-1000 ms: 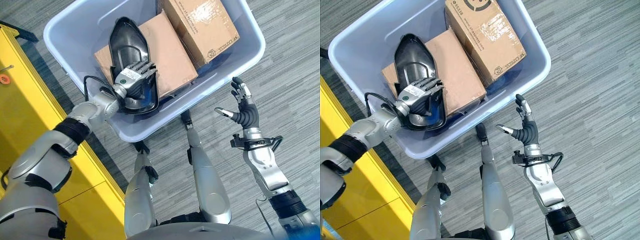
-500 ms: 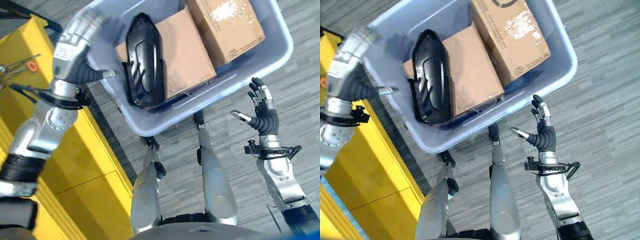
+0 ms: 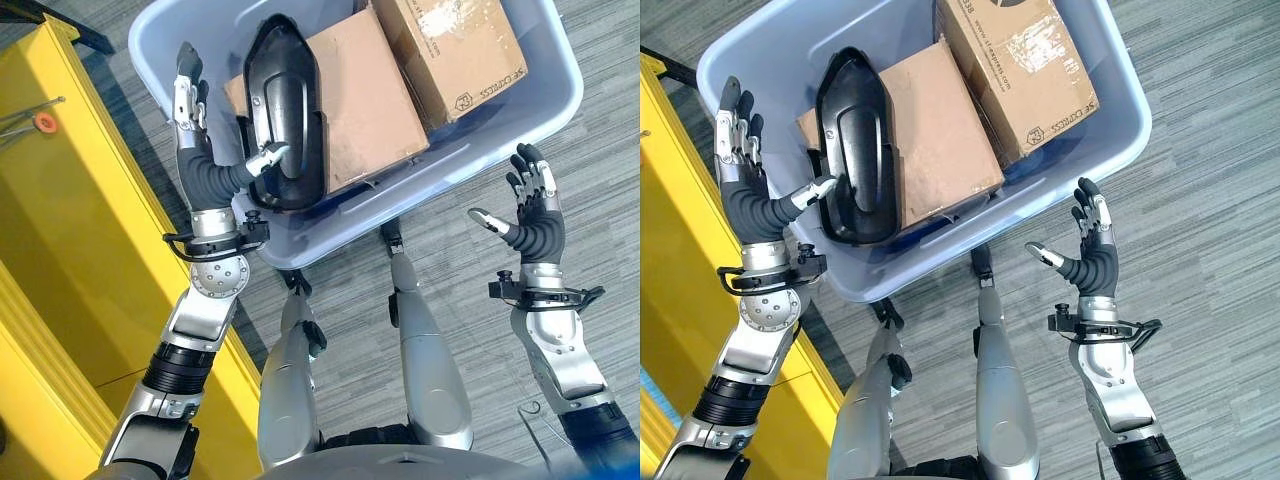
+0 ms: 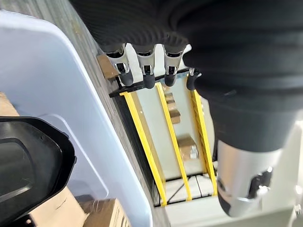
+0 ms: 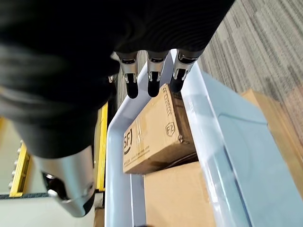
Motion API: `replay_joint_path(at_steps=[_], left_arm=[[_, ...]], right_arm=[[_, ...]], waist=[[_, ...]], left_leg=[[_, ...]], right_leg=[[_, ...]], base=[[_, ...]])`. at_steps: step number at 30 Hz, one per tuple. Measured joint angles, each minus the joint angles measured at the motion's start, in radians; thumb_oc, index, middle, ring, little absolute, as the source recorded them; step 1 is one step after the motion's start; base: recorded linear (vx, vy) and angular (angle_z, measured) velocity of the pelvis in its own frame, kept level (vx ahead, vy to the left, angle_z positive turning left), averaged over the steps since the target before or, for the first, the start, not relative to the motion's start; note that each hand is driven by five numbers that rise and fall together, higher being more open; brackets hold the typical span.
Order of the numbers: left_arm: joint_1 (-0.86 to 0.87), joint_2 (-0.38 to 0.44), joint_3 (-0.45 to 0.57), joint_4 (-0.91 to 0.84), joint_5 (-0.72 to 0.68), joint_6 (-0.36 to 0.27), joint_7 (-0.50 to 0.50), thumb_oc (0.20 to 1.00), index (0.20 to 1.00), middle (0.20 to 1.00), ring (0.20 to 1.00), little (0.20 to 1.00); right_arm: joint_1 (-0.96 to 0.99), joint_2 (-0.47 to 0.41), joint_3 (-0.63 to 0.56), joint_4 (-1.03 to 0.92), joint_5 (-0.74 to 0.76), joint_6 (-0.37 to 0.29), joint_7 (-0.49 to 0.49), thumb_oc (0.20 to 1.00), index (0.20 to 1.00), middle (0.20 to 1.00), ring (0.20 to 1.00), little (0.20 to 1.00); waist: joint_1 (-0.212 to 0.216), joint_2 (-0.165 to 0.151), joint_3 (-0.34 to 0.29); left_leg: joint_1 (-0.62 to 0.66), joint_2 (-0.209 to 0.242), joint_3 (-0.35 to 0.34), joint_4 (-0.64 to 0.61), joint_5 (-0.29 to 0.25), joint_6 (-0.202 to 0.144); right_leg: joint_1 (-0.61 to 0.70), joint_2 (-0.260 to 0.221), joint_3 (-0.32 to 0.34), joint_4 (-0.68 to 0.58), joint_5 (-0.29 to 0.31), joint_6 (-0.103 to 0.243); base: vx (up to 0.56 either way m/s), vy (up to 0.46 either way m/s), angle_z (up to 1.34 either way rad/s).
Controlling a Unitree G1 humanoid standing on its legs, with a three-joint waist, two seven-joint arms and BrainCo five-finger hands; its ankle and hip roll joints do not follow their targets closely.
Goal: Move parts from the plastic box to the shelf.
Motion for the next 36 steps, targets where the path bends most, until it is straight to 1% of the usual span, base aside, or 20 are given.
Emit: replay_joint_path(at_steps=[2, 3, 5, 9, 11, 16, 19, 22, 24, 26, 30, 33, 36], left_arm=[[-0.033, -0.033, -0.006, 0.007, -0.008, 0.000, 0.019, 1.000, 1.000, 1.000, 1.000, 1.000], [-0.058, -0.056, -0.035, 0.016, -0.007, 0.002, 0.040, 1.000, 1.000, 1.000, 1.000, 1.000], [-0.084, -0.055, -0.056, 0.028, -0.005, 0.003, 0.049, 1.000, 1.000, 1.000, 1.000, 1.000], [-0.119, -0.054, -0.059, 0.039, -0.003, 0.016, 0.076, 1.000, 1.000, 1.000, 1.000, 1.000], [-0.151, -0.054, -0.065, 0.122, -0.003, 0.023, 0.114, 1.000, 1.000, 1.000, 1.000, 1.000], [-0.161, -0.052, -0.062, 0.199, -0.002, 0.040, 0.161, 1.000, 1.000, 1.000, 1.000, 1.000], [-0.193, -0.049, -0.054, 0.282, -0.001, 0.055, 0.198, 1.000, 1.000, 1.000, 1.000, 1.000], [-0.229, -0.035, -0.053, 0.357, 0.003, 0.065, 0.226, 1.000, 1.000, 1.000, 1.000, 1.000], [-0.245, -0.008, -0.060, 0.405, 0.020, 0.084, 0.231, 1.000, 1.000, 1.000, 1.000, 1.000], [-0.271, 0.021, -0.075, 0.469, 0.024, 0.099, 0.232, 1.000, 1.000, 1.000, 1.000, 1.000], [-0.283, 0.026, -0.067, 0.501, 0.022, 0.107, 0.231, 1.000, 1.000, 1.000, 1.000, 1.000], [-0.325, 0.028, -0.073, 0.583, 0.013, 0.119, 0.228, 1.000, 1.000, 1.000, 1.000, 1.000], [-0.359, 0.062, -0.090, 0.651, 0.012, 0.131, 0.221, 1.000, 1.000, 1.000, 1.000, 1.000]], right_arm=[[-0.016, 0.001, 0.026, 0.000, -0.002, 0.001, -0.015, 1.000, 1.000, 1.000, 1.000, 1.000], [-0.032, 0.001, 0.047, 0.000, -0.011, 0.001, -0.028, 1.000, 1.000, 1.000, 1.000, 1.000], [-0.032, 0.001, 0.060, 0.000, -0.013, 0.001, -0.033, 1.000, 1.000, 1.000, 1.000, 1.000], [-0.032, 0.001, 0.072, 0.000, -0.020, 0.001, -0.052, 1.000, 1.000, 1.000, 1.000, 1.000], [-0.033, 0.001, 0.082, 0.000, -0.020, 0.001, -0.069, 1.000, 1.000, 1.000, 1.000, 1.000], [-0.033, 0.001, 0.087, 0.001, -0.019, 0.002, -0.080, 1.000, 1.000, 1.000, 1.000, 1.000], [-0.033, 0.001, 0.106, 0.002, -0.019, 0.002, -0.081, 1.000, 1.000, 1.000, 1.000, 1.000], [-0.033, 0.001, 0.110, 0.003, -0.017, 0.002, -0.083, 1.000, 1.000, 1.000, 1.000, 1.000], [-0.033, 0.001, 0.112, 0.003, -0.017, 0.002, -0.087, 1.000, 1.000, 1.000, 1.000, 1.000], [-0.038, 0.001, 0.113, 0.004, -0.015, 0.002, -0.088, 1.000, 1.000, 1.000, 1.000, 1.000], [-0.042, 0.001, 0.115, 0.005, -0.007, 0.001, -0.088, 1.000, 1.000, 1.000, 1.000, 1.000], [-0.054, 0.001, 0.117, 0.006, 0.002, 0.001, -0.088, 1.000, 1.000, 1.000, 1.000, 1.000], [-0.066, 0.001, 0.122, 0.007, 0.003, 0.001, -0.086, 1.000, 1.000, 1.000, 1.000, 1.000]], waist=[[-0.002, -0.001, 0.001], [0.000, -0.002, 0.001], [-0.002, -0.004, 0.002], [-0.008, -0.005, 0.003], [-0.009, -0.006, 0.003], [-0.011, -0.007, 0.003], [-0.014, -0.011, 0.005], [-0.020, -0.024, 0.009], [-0.027, -0.031, 0.009], [-0.031, -0.034, 0.008], [-0.032, -0.040, 0.010], [-0.037, -0.045, 0.010], [-0.048, -0.047, 0.009]], left_leg=[[0.000, 0.000, 0.000, 0.000, 0.000, 0.000], [0.000, 0.000, -0.001, 0.000, 0.000, 0.000], [0.000, 0.001, -0.002, 0.000, 0.000, 0.000], [0.000, 0.001, -0.002, 0.000, 0.000, 0.000], [-0.001, 0.001, -0.002, 0.000, 0.000, 0.000], [-0.001, 0.001, 0.000, 0.000, 0.000, 0.000], [-0.002, 0.002, 0.001, 0.000, 0.000, 0.000], [-0.002, 0.003, 0.002, 0.000, 0.000, 0.000], [-0.003, 0.004, 0.002, 0.000, 0.000, 0.000], [-0.003, 0.004, 0.001, -0.001, -0.002, -0.002], [-0.006, 0.005, 0.005, 0.000, -0.001, -0.001], [-0.006, 0.005, 0.004, -0.001, -0.003, -0.003], [-0.006, 0.005, 0.004, 0.000, -0.003, -0.004]], right_leg=[[0.000, 0.000, 0.000, 0.000, 0.000, 0.000], [0.000, 0.001, 0.000, 0.000, 0.000, 0.000], [0.000, 0.001, 0.000, 0.000, 0.000, 0.000], [0.000, 0.001, 0.000, 0.000, 0.000, 0.000], [-0.001, 0.001, 0.000, 0.000, 0.000, 0.000], [-0.003, 0.002, 0.001, 0.000, 0.000, 0.000], [-0.004, 0.003, 0.001, 0.000, 0.000, 0.000], [-0.005, 0.004, 0.002, 0.000, 0.000, 0.000], [-0.006, 0.005, 0.002, 0.000, 0.000, 0.000], [-0.006, 0.005, 0.002, 0.000, -0.002, 0.001], [-0.012, 0.007, 0.004, 0.000, 0.000, -0.001], [-0.012, 0.008, 0.004, 0.000, -0.001, 0.000], [-0.013, 0.008, 0.005, 0.000, -0.001, 0.000]], base=[[0.00, 0.000, 0.00], [0.00, 0.000, 0.00], [0.00, 0.000, 0.00], [0.00, 0.000, 0.00], [0.00, 0.000, 0.00], [0.00, 0.000, 0.00], [0.00, 0.000, 0.00], [0.00, 0.000, 0.00], [0.08, 0.043, -0.01], [0.00, 0.006, -0.01], [-0.04, -0.014, -0.01], [0.09, 0.048, -0.01], [0.00, 0.000, 0.00]])
